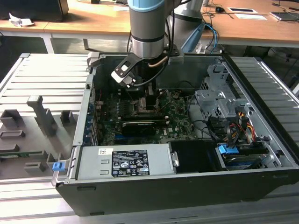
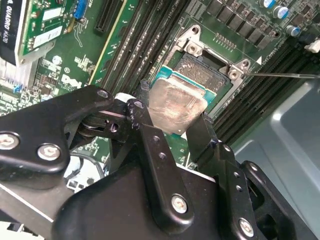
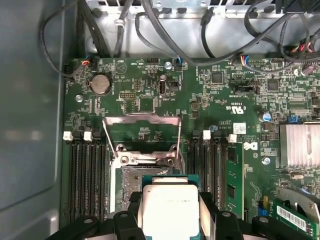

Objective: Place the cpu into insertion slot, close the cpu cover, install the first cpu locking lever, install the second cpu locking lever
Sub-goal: 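Place the cpu into insertion slot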

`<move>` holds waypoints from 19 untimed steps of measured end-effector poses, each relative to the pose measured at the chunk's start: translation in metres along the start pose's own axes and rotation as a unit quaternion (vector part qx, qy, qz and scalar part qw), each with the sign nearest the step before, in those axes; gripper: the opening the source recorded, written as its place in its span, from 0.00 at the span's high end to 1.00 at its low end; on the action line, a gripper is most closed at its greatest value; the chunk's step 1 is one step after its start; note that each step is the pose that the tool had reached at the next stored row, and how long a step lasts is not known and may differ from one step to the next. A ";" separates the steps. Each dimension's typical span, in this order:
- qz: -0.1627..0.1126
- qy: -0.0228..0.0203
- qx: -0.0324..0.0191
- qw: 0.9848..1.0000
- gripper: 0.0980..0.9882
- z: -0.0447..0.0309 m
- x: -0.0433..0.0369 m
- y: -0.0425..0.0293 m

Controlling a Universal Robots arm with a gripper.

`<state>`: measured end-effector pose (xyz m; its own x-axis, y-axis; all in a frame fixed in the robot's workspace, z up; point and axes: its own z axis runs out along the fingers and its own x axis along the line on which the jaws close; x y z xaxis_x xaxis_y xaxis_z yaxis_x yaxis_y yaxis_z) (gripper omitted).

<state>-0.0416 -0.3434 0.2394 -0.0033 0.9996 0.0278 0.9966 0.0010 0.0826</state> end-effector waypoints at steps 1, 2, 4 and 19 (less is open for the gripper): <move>0.000 0.000 0.000 1.000 0.51 0.0005 0.0000 0.0000; 0.000 0.000 0.000 1.000 0.51 0.0009 0.0000 -0.0001; 0.000 0.000 0.000 1.000 0.51 0.0023 -0.0001 -0.0002; 0.008 -0.001 -0.001 1.000 0.51 0.0301 0.0180 -0.0047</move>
<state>-0.0439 -0.3246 0.2095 0.0122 0.9995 0.0278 0.9964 -0.0145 0.0834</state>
